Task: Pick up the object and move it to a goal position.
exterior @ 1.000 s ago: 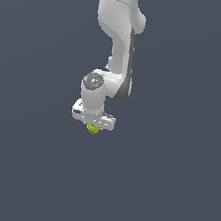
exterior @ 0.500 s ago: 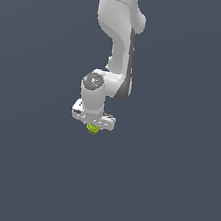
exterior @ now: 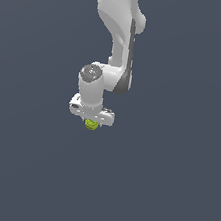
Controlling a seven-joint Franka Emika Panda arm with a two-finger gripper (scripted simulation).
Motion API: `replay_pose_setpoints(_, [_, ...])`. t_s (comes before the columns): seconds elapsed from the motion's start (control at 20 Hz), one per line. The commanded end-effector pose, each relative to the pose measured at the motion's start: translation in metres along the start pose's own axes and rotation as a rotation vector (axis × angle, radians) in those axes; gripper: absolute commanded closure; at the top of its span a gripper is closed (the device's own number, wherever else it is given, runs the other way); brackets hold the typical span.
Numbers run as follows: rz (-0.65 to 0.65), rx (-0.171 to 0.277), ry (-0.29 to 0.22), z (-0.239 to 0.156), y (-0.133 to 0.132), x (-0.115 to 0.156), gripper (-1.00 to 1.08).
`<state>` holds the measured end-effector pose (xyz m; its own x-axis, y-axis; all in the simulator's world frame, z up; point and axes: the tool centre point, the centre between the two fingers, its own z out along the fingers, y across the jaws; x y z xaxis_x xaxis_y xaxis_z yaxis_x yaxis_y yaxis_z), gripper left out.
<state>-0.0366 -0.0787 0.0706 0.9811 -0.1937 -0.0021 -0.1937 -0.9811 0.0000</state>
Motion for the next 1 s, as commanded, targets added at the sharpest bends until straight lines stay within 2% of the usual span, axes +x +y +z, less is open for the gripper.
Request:
replay_pose_setpoints(0.0, [0.0, 0.0, 0.003, -0.016, 0.004, -0.001, 1.08])
replay_pose_setpoints(0.35, [0.001, 0.001, 0.002, -0.079, 0.022, -0.007, 1.08])
replay_pose_setpoints(0.95, [0.001, 0.001, 0.002, -0.216, 0.062, -0.018, 1.08])
